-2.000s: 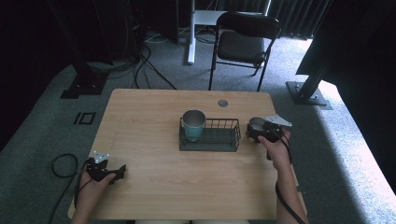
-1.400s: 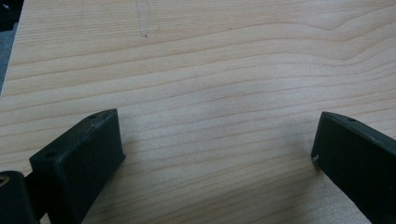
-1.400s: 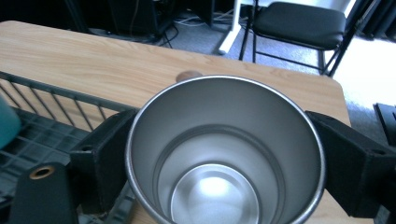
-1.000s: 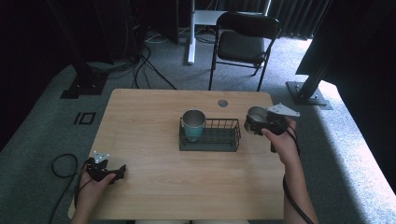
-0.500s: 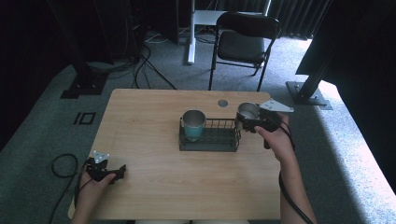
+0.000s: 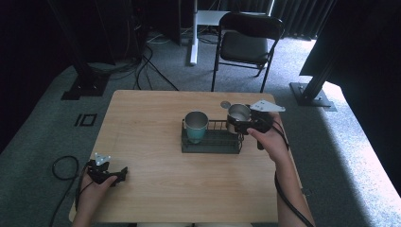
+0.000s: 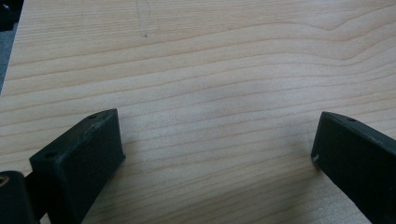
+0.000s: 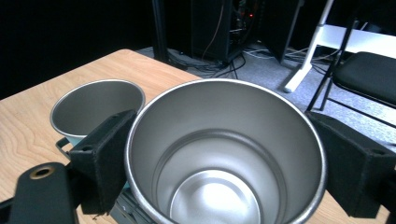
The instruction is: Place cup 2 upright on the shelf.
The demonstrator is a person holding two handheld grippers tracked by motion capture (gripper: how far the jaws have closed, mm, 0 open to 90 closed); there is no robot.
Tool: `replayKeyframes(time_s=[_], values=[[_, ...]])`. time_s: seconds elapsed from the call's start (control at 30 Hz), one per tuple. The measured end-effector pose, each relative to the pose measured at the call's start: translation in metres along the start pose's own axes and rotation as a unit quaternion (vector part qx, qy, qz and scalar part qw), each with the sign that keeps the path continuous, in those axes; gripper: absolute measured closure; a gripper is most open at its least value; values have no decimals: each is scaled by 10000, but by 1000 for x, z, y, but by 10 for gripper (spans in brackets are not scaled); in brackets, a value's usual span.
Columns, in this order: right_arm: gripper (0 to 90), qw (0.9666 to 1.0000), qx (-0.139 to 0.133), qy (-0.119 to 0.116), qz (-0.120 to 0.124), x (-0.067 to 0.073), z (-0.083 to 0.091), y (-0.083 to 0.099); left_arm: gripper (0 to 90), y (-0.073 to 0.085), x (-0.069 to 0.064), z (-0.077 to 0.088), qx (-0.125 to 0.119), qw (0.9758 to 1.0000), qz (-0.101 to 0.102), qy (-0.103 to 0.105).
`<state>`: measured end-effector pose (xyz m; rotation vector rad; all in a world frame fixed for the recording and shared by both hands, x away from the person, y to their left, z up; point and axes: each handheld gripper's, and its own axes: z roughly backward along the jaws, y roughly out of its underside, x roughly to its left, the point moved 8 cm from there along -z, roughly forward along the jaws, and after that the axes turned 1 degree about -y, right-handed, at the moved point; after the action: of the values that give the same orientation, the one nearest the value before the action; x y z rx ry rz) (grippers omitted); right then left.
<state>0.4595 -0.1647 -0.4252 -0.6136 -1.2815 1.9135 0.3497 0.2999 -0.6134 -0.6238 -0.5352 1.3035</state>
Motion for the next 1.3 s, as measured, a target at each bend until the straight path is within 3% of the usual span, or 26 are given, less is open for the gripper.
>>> replayKeyframes(time_s=[0.83,1.3], values=[[131,9985,526,-119,-16,14,-54,41,26,0,0,0,1,10000,-7,-3],[131,9977,669,-129,-17,15,-66,59,25,0,0,0,1,10000,-9,-1]])
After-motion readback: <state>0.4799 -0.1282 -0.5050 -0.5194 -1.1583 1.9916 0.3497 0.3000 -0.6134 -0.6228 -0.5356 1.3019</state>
